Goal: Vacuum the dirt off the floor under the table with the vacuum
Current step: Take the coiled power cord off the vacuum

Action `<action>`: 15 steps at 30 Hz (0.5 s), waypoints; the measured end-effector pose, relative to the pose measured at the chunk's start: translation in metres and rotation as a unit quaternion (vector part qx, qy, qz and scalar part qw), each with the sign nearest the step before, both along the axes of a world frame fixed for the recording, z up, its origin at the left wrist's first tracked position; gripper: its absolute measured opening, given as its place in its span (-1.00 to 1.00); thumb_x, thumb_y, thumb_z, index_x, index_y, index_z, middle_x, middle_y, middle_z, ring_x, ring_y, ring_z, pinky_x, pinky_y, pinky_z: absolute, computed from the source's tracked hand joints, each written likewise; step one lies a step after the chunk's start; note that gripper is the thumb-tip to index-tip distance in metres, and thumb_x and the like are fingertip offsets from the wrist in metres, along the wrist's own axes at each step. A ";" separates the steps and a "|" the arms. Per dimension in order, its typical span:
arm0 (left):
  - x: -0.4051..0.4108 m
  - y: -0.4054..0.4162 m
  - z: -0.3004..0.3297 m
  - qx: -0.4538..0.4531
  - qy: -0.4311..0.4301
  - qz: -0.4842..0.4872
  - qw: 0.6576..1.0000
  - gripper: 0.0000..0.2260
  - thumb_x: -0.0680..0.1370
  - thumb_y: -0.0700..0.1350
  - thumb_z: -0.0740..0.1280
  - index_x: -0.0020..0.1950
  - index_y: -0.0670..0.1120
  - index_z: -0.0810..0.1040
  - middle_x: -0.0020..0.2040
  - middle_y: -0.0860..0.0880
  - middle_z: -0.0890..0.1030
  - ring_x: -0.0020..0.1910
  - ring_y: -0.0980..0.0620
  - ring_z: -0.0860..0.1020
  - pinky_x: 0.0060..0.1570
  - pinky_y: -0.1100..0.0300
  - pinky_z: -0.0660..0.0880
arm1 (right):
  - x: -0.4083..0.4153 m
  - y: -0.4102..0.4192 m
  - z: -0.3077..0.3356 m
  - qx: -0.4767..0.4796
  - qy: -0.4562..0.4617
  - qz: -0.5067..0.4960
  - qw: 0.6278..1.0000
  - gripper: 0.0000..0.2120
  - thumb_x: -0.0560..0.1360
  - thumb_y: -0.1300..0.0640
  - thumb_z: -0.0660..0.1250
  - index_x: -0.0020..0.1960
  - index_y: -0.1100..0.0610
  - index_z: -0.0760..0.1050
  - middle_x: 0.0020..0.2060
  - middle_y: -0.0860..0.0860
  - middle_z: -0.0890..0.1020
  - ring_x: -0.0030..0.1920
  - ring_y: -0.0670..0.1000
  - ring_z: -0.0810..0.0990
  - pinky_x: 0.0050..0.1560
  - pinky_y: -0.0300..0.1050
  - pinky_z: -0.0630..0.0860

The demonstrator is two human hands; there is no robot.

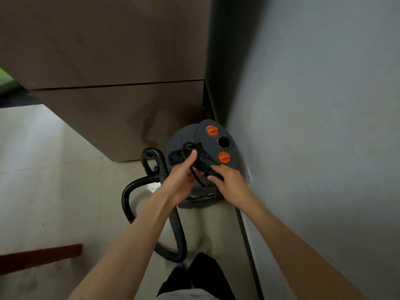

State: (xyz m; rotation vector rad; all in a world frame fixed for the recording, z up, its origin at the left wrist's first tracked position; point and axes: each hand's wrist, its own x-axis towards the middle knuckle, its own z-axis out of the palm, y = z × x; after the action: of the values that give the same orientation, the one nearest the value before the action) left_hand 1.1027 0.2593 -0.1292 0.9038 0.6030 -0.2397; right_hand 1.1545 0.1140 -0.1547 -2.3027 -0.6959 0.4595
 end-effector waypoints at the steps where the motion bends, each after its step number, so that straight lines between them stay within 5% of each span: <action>1: -0.002 -0.002 0.003 0.000 0.002 -0.003 1.000 -0.65 0.59 0.06 0.20 0.17 -0.16 0.57 0.02 -0.08 0.67 -0.01 0.02 0.64 0.04 0.18 0.52 | -0.004 -0.001 0.001 -0.001 0.000 0.002 1.000 -0.68 0.54 0.17 0.31 0.29 0.17 0.52 -0.02 0.13 0.59 0.04 0.11 0.55 0.03 -0.11 0.43; 3: -0.003 -0.007 0.004 0.004 0.018 0.008 1.000 -0.66 0.57 0.01 0.26 0.15 -0.23 0.56 -0.02 -0.12 0.68 -0.07 0.00 0.65 -0.07 0.20 0.57 | -0.009 -0.005 -0.002 -0.019 -0.014 0.001 1.000 -0.67 0.54 0.16 0.32 0.30 0.18 0.51 -0.02 0.15 0.59 0.06 0.13 0.53 0.05 -0.08 0.42; 6: 0.005 -0.023 0.000 0.006 0.080 0.074 0.994 -0.87 0.56 -0.17 0.30 -0.05 -0.25 0.53 -0.35 -0.07 0.64 -0.38 0.05 0.61 -0.32 0.21 0.56 | -0.007 -0.013 -0.008 -0.059 -0.020 0.007 0.998 -0.63 0.54 0.11 0.33 0.32 0.17 0.49 0.02 0.15 0.60 0.10 0.14 0.50 0.09 -0.08 0.39; 11: 0.029 -0.048 -0.024 -0.042 0.133 0.187 0.972 -0.98 0.56 -0.31 0.23 -0.05 -0.26 0.41 -0.28 -0.15 0.52 -0.28 -0.05 0.53 -0.22 0.08 0.51 | 0.013 -0.038 -0.014 -0.053 0.009 -0.016 0.998 -0.64 0.50 0.17 0.37 0.27 0.20 0.50 0.13 0.09 0.51 0.19 0.08 0.45 0.14 -0.25 0.28; 15: 0.033 -0.076 -0.052 -0.108 0.150 0.225 0.957 -0.83 0.57 -0.35 0.15 -0.21 -0.26 0.42 -0.31 -0.16 0.49 -0.25 -0.06 0.53 -0.13 0.07 0.53 | 0.023 -0.067 -0.037 -0.083 0.059 -0.027 0.994 -0.53 0.48 0.23 0.39 0.35 0.26 0.39 0.33 0.15 0.38 0.37 0.11 0.34 0.33 -0.20 0.22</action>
State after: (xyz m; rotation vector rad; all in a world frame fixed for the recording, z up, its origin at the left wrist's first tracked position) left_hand 1.1358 0.1828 -0.1815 0.5014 1.0250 -0.0275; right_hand 1.1778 0.0475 -0.1918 -2.4197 -0.5543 0.6444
